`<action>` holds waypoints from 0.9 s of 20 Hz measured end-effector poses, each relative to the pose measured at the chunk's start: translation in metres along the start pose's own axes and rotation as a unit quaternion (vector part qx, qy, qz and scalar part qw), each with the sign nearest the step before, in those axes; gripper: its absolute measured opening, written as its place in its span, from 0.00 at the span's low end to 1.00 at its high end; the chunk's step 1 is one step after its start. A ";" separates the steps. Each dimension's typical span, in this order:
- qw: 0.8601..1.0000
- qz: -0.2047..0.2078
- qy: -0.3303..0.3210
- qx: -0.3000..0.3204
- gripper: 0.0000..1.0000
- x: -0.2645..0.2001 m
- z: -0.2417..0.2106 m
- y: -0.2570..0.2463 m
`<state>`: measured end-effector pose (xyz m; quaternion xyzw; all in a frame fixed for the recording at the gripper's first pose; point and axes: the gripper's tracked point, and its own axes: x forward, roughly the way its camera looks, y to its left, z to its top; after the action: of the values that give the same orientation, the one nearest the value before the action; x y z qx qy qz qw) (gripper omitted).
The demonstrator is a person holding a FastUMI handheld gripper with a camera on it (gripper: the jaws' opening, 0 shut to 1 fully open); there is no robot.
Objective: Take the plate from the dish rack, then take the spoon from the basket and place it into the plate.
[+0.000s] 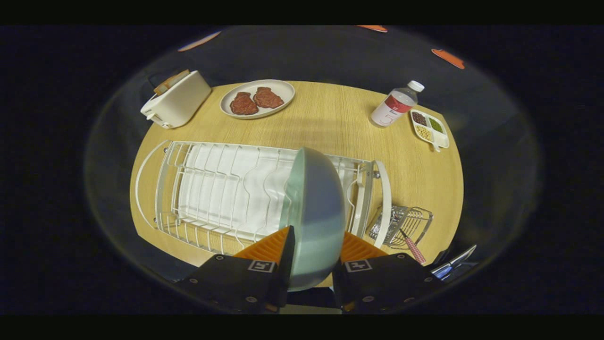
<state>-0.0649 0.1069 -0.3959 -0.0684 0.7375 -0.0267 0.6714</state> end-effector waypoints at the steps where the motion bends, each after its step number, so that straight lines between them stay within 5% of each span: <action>1: 1.000 -0.001 0.003 0.004 0.38 -0.001 -0.001 -0.001; 9: 0.998 -0.032 -0.041 0.034 0.32 -0.031 0.003 -0.029; 18: 0.994 0.039 -0.075 0.069 0.28 -0.077 -0.021 -0.037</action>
<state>-0.0768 0.0801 -0.3127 0.0049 0.6835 -0.0460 0.7284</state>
